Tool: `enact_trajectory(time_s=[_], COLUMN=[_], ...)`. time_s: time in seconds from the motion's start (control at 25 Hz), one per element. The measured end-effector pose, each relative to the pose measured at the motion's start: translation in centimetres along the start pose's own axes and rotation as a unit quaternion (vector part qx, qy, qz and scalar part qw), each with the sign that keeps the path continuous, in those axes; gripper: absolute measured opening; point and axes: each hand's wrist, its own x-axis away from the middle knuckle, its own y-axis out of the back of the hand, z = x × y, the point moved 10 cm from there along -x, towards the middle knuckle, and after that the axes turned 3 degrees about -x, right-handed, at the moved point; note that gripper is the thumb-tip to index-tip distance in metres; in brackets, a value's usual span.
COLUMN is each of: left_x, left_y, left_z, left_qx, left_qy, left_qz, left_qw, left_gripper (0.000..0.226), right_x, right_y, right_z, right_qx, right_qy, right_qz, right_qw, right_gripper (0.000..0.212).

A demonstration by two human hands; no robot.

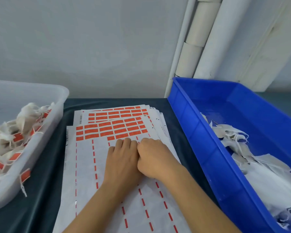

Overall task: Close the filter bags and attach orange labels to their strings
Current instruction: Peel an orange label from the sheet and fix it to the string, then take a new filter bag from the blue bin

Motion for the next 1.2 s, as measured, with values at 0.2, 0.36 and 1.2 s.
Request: enact_trajectory(time_s=[0.2,0.36,1.2], left_x=[0.9,1.9,2.5], left_y=[2.2,3.1,0.1], left_z=[0.0,-2.0,-5.3], left_qx=[0.218,0.322,0.186], left_qy=[-0.001,-0.063,-0.146], left_qz=[-0.047,0.003,0.047], left_qw=[0.975,0.945,0.97], left_gripper=[0.041,0.078,0.063], right_x=[-1.7,-2.3,-2.7], right_y=[1.5,9.0,12.2], right_z=[-0.2,-3.5,-27.8], right_qx=[-0.032,-0.113,0.077], right_qy=[0.028,0.019,-0.372], right_qz=[0.072,-0.023,-0.176], right_qw=[0.997,0.993,0.908], right_gripper=[0.008,0.022,0.017])
